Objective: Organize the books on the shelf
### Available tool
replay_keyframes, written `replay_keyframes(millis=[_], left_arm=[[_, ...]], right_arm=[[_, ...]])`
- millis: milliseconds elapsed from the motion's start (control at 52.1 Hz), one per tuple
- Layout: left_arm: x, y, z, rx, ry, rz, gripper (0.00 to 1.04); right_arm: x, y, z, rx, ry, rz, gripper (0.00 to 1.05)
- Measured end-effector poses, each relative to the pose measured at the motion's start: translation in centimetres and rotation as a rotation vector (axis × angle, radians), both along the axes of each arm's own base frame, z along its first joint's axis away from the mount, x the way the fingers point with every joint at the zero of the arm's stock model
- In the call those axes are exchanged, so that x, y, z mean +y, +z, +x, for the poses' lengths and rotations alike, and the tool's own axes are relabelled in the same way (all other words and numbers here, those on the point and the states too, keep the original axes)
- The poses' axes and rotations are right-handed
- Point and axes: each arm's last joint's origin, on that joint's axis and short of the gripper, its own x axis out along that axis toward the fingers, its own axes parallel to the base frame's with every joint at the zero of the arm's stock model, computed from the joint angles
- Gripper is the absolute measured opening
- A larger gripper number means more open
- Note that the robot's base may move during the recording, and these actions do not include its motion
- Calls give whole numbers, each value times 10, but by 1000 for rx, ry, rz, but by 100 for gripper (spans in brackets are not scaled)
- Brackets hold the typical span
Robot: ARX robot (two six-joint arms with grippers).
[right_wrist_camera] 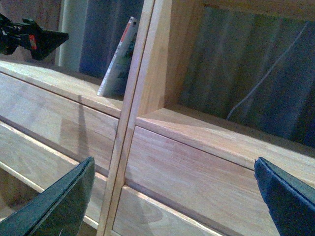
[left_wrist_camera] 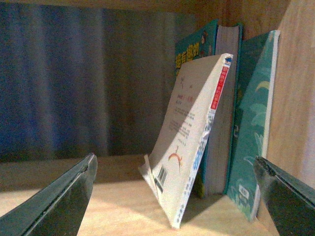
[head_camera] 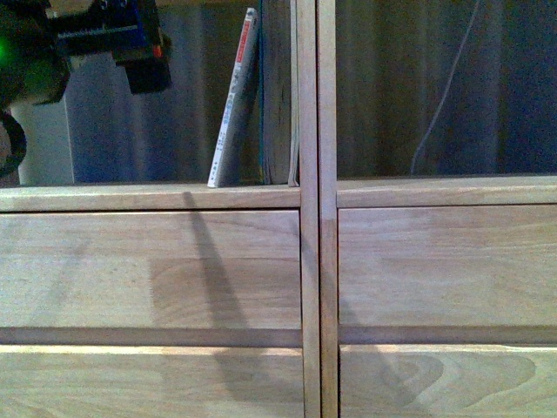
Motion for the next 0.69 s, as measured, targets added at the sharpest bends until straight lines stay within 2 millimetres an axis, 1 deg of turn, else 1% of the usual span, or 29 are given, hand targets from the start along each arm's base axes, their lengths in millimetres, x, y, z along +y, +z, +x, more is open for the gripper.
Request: replay_keyframes(millis=[58,77,96,115,154,211,230,269,346,422,461,499,518,557,614,672,691], left_arm=[[0,-3,0,21,9,2,97],[0,-5,0,70,63,-8,94],[0,-7,0,101,76,-3,92],[3,-10,-1,163,146,-6,88],[6,-18,-6,245,211,5,83],[15,-35,-20,334,282,25,73],[17,-38,-23,339,285,26,71],[24,-48,-32,353,299,29,64],[32,-60,-45,353,309,27,53],[41,-75,-60,354,313,27,41],[43,-81,-66,355,310,29,35],[47,-89,-74,359,309,30,28],[47,-91,-75,360,309,30,26],[50,-98,-82,362,306,32,19],[53,-104,-88,366,303,33,12],[57,-113,-98,370,308,33,2],[58,-116,-101,371,310,33,3]], right_arm=[[0,0,0,0,0,-1,98],[0,0,0,0,0,-1,98],[0,0,0,0,0,-1,98],[0,0,0,-1,0,-1,98],[0,0,0,-1,0,-2,98],[0,0,0,-1,-2,-2,98],[0,0,0,-1,-2,-1,98],[0,0,0,-1,-3,-1,98],[0,0,0,-1,-1,-1,98],[2,-1,1,133,-128,108,88],[3,-6,0,196,-182,139,83],[4,-17,0,267,-246,163,77],[3,-19,0,277,-260,168,75],[3,-30,1,301,-296,179,68],[3,-37,1,312,-307,187,62],[3,-47,1,317,-309,192,51],[3,-50,1,316,-306,193,48]])
